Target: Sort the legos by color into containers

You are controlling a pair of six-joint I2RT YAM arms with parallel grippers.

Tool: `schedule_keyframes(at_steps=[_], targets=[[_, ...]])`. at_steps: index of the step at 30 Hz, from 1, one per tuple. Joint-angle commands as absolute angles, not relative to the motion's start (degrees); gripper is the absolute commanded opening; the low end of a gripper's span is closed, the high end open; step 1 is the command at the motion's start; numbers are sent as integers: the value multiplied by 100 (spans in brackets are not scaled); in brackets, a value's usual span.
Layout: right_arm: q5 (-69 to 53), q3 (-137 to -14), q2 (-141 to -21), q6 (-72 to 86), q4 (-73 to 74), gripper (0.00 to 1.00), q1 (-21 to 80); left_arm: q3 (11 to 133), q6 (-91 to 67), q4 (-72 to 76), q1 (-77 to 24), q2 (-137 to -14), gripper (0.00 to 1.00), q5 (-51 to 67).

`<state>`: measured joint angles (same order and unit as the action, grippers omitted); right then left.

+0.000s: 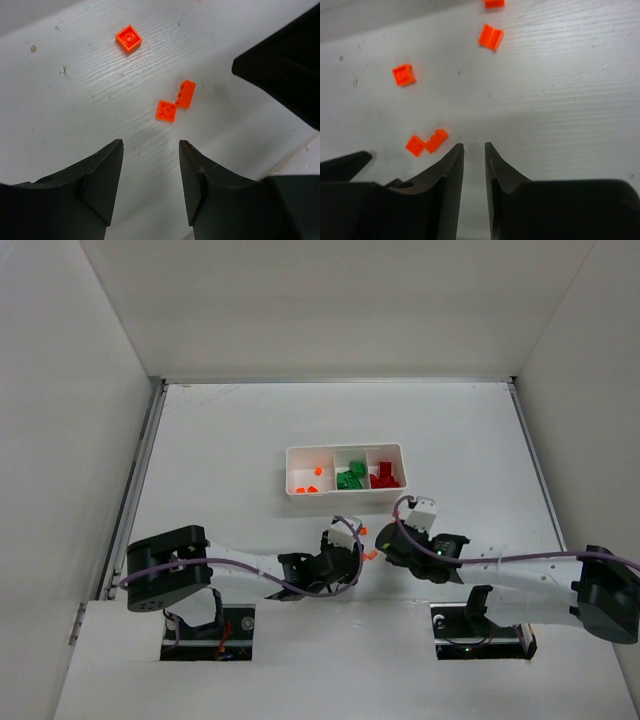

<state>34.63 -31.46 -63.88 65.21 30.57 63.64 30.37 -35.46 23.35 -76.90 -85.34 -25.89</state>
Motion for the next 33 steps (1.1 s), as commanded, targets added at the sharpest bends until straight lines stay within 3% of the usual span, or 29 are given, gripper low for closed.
schedule_keyframes(at_steps=[1, 5, 10, 16, 28, 33], targets=[[3796, -3138, -6311, 6197, 2638, 32, 5974, 3278, -3533, 2531, -7739, -8464, 45, -2865], [3727, -3138, -6442, 5512, 1786, 44, 5183, 3401, -3481, 2523, -7747, -8560, 45, -2804], [3227, -3138, -6714, 4870, 836, 47, 4303, 3498, -3472, 2522, -7791, -8798, 44, -2777], [2866, -3321, -7250, 4246, 88, 50, 3968, 3480, -3472, 2522, -7721, -8859, 43, -2786], [2839, -3709, -8279, 4131, 79, 43, 3907, 3463, -3454, 2540, -7703, -8991, 42, -2725], [2856, -3832, -8525, 4096, 105, 32, 3924, 3498, -3401, 2540, -7686, -9053, 41, -2637]])
